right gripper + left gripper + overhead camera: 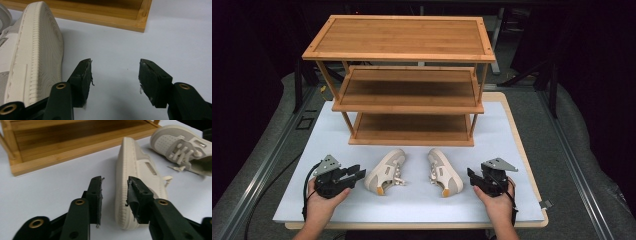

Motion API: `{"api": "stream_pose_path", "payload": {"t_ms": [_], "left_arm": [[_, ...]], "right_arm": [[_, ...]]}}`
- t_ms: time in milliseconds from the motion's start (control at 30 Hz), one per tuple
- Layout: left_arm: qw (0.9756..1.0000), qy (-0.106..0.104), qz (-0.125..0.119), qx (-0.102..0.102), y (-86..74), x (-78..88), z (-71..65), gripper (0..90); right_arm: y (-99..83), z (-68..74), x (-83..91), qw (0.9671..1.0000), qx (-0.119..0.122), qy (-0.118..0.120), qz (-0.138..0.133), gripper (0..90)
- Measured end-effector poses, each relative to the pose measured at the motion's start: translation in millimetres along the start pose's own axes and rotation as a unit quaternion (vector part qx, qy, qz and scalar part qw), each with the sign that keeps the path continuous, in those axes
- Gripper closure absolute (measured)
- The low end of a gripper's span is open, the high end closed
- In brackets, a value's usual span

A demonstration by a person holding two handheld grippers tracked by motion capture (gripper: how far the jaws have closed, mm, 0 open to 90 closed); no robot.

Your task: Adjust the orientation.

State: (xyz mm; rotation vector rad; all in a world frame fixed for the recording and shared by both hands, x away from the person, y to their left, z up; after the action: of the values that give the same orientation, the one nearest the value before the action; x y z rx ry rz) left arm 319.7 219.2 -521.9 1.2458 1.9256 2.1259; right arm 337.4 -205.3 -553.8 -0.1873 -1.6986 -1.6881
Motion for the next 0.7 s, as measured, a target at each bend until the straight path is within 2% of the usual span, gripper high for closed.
{"api": "stream_pose_path", "payload": {"t_ms": [267,467,700], "left_arm": [[0.9998,-0.010,0.011,-0.013,-0.7,-4.1,-8.8,81.9],[0.9997,-0.014,0.009,-0.020,0.2,-7.6,-13.5,84.6],[0.9991,-0.019,0.023,-0.030,-2.1,-11.9,-18.2,86.0]], "right_arm": [[-0.2,0.5,-0.6,1.0000,-0.001,0.007,0.001,45.2],[0.0,0.6,-0.8,1.0000,-0.004,0.009,0.000,45.8],[0.5,-1.1,-0.1,0.9999,-0.010,0.008,-0.002,46.4]]}}
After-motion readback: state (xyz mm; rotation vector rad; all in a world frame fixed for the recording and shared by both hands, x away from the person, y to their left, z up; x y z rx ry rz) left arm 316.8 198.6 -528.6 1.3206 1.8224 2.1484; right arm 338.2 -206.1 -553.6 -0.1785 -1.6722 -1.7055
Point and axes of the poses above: each handheld gripper's, and its own axes: x roughly backward along the jaws, y roughly out of its top, z roughly to its left, the point moved 5 cm from there along -x, roughly forward along the jaws, and after that the axes turned 5 degrees about y, right-handed, at the moved point
